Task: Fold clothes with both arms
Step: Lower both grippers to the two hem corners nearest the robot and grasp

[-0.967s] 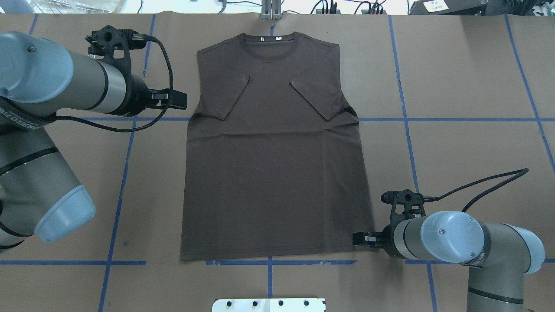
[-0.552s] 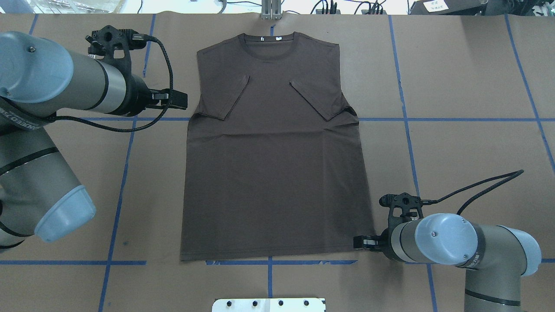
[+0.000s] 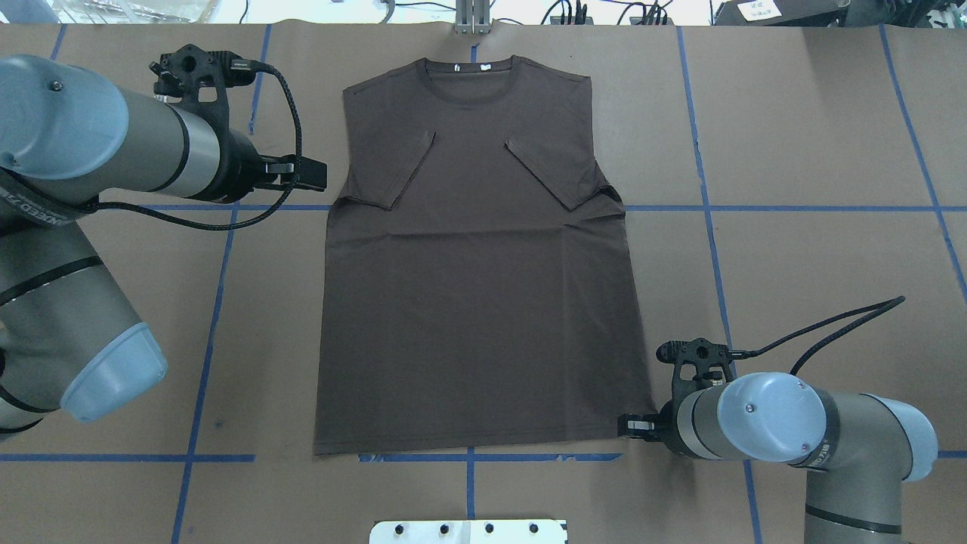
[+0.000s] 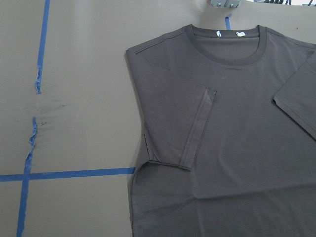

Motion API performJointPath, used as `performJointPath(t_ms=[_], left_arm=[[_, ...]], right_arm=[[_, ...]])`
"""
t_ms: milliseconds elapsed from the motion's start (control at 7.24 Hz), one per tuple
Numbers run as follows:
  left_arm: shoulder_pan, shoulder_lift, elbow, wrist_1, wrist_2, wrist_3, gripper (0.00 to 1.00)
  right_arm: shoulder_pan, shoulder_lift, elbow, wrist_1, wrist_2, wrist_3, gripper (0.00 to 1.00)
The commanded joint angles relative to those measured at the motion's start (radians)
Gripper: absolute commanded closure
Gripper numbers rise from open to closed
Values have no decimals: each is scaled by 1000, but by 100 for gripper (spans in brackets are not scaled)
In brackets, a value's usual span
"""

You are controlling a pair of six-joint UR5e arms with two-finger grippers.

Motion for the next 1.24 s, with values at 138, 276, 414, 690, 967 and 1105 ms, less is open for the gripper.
performJointPath(t_ms=[138, 276, 414, 690, 967, 1105], left_arm=[[0, 0, 0, 0, 0, 0, 0], [0, 0, 0, 0, 0, 0, 0], [0, 0, 0, 0, 0, 0, 0], [-2, 2, 0, 0, 0, 0, 0], [2, 14, -9, 5, -18, -32, 0], [18, 41, -9, -1, -75, -166, 0]], right_arm=[[15, -2, 3, 0, 23, -6, 90], [21, -2, 4, 0, 29, -6, 95], [26, -2, 7, 0, 31, -6, 96], [27, -1, 10, 0, 31, -6, 100], [36, -1, 59, 2, 26, 0, 100], [46, -1, 78, 3, 29, 0, 100]])
